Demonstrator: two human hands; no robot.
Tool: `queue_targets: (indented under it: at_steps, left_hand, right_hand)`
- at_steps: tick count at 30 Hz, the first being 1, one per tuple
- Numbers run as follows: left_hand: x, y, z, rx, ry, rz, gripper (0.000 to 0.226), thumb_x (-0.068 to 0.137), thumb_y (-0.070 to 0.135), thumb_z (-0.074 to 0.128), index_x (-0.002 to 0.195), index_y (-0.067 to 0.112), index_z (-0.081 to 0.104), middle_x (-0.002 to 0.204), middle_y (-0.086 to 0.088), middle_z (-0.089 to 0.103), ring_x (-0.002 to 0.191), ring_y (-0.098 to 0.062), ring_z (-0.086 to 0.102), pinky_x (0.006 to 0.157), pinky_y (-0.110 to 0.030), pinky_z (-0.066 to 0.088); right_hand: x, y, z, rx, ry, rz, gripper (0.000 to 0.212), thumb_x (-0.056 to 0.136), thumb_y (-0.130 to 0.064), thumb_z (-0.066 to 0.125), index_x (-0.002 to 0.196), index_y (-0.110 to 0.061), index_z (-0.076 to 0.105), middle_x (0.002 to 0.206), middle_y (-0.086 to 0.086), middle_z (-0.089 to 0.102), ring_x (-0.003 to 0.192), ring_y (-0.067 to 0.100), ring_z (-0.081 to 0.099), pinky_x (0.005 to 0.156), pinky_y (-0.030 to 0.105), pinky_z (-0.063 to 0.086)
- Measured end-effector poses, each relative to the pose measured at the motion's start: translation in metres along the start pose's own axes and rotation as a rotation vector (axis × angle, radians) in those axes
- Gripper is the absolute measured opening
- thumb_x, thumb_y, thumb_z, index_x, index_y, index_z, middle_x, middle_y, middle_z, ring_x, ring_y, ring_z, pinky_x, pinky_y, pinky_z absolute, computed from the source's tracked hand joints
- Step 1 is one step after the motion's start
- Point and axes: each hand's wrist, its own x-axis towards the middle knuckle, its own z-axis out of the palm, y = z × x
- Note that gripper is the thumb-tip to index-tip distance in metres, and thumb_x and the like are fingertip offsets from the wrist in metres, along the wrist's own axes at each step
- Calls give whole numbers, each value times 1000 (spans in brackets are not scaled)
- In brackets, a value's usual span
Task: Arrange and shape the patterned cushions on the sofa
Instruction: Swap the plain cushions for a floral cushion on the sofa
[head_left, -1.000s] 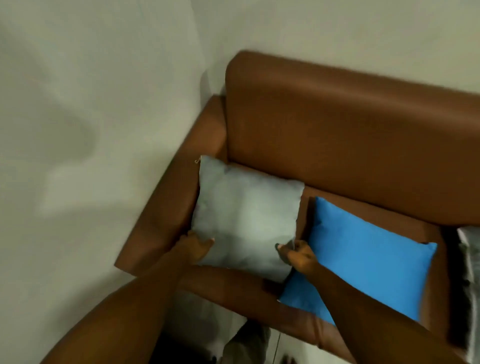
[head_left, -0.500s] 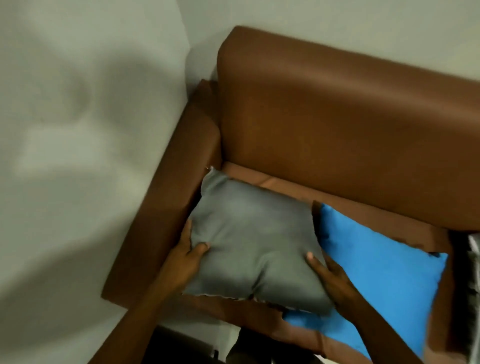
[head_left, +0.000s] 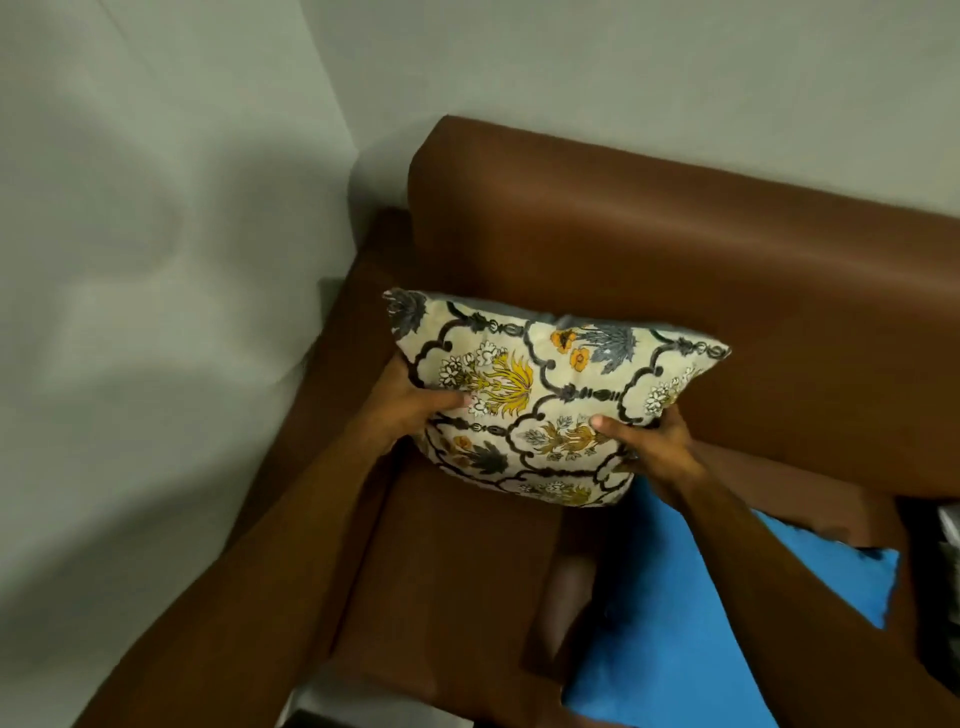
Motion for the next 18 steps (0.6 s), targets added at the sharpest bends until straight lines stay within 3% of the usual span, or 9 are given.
queue_targets:
  at_steps: [2, 5, 7, 9, 11, 12, 15, 18]
  left_hand:
    - [10, 2, -9, 3, 50, 72, 93, 47, 31, 100, 131, 24, 62, 120, 4, 77, 113, -18, 74, 97, -53, 60]
    - [15, -16, -10, -41, 137, 109, 85, 60, 20, 99, 134, 28, 58, 128, 3, 73, 118, -18, 70, 98, -53, 60]
    - [13, -32, 4, -69, 216, 104, 75, 74, 20, 93, 138, 26, 54, 133, 3, 69, 122, -14, 67, 100, -44, 59]
    - [7, -47, 27, -76, 369, 115, 66, 83, 36, 86, 139, 27, 52, 133, 9, 65, 120, -3, 64, 99, -27, 55]
    - [-8, -70, 52, -65, 518, 71, 65, 92, 44, 74, 146, 20, 47, 141, -1, 60, 129, -17, 60, 108, -34, 50]
    - [-19, -85, 75, -24, 523, 13, 65, 95, 43, 71, 149, 16, 44, 145, -7, 58, 132, -25, 58, 112, -40, 48]
    - [-67, -134, 156, 116, 248, -255, 76, 92, 35, 77, 156, 20, 37, 148, -12, 55, 130, -33, 59, 109, -46, 50]
    - [-117, -172, 235, 127, -287, -328, 88, 84, 19, 86, 155, 30, 34, 151, -1, 46, 134, -17, 54, 102, -21, 49]
  right_hand:
    - [8, 10, 5, 35, 8, -27, 109, 31, -43, 100, 126, -43, 47, 118, -10, 68, 103, 21, 69, 62, 41, 62]
    - [15, 18, 14, 39, 15, -71, 90, 33, -48, 98, 110, -51, 50, 116, -13, 68, 102, 15, 68, 67, 42, 63]
    - [21, 24, 13, 16, 0, -109, 97, 39, -46, 97, 123, -42, 49, 117, -15, 65, 105, 10, 65, 76, 41, 63]
    - [23, 34, 0, -4, -6, -122, 95, 54, -32, 96, 135, -33, 46, 117, -22, 61, 105, -5, 62, 79, 23, 61]
    - [5, 55, -29, -139, 102, -138, 81, 66, -24, 91, 133, -33, 47, 116, -26, 56, 102, -20, 57, 78, 4, 51]
    - [-12, 74, -55, -232, 213, -106, 76, 68, -25, 90, 133, -29, 50, 119, -18, 58, 108, -16, 57, 85, 7, 50]
    - [-79, 146, -141, -492, 491, 35, 81, 69, -35, 88, 137, -8, 53, 132, 17, 54, 125, 31, 52, 107, 42, 44]
    - [-129, 210, -214, -623, 579, 223, 100, 56, -57, 87, 136, -11, 49, 132, 18, 53, 125, 37, 47, 107, 46, 42]
